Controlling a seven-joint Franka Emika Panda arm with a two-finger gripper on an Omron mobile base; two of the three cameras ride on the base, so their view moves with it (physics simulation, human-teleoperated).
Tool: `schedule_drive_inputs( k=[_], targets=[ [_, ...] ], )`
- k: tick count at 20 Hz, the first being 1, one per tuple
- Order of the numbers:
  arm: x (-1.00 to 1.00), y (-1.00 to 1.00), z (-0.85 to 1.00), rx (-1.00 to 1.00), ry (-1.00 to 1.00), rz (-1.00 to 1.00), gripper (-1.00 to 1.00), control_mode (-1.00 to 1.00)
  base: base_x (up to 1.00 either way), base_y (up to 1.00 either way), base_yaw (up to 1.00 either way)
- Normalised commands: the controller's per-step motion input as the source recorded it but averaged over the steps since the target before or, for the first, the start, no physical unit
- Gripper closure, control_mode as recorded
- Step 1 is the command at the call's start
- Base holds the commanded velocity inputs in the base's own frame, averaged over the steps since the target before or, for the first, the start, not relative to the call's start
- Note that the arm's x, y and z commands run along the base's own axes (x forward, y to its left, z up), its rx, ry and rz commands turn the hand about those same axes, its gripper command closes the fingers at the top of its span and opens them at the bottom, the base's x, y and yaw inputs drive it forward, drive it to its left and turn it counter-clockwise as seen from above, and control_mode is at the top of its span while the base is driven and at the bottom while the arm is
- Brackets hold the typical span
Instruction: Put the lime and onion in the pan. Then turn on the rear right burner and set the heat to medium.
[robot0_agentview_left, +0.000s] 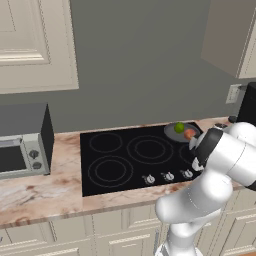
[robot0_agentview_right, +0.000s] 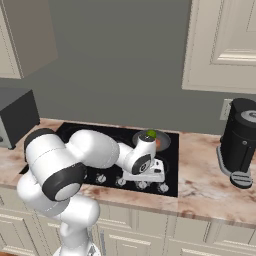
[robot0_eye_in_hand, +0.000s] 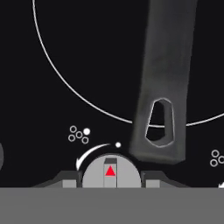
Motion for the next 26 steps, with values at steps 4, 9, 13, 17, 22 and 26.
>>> schedule_drive_inputs(
  k=[4,9,13,17,22,26],
  targets=[
    [0.0,-0.05,0.0,0.0,0.0,0.26,1.0,-1.0,0.0,0.0,0.0],
    [0.0,-0.08,0.0,0.0,0.0,0.26,1.0,-1.0,0.0,0.0,0.0],
    [0.0,-0.08,0.0,0.0,0.0,0.26,1.0,-1.0,0.0,0.0,0.0],
    [0.0,-0.08,0.0,0.0,0.0,0.25,1.0,-1.0,0.0,0.0,0.0],
    [0.0,-0.08,0.0,0.0,0.0,0.25,1.0,-1.0,0.0,0.0,0.0],
    [0.0,-0.09,0.0,0.0,0.0,0.25,1.0,-1.0,0.0,0.0,0.0]
  ],
)
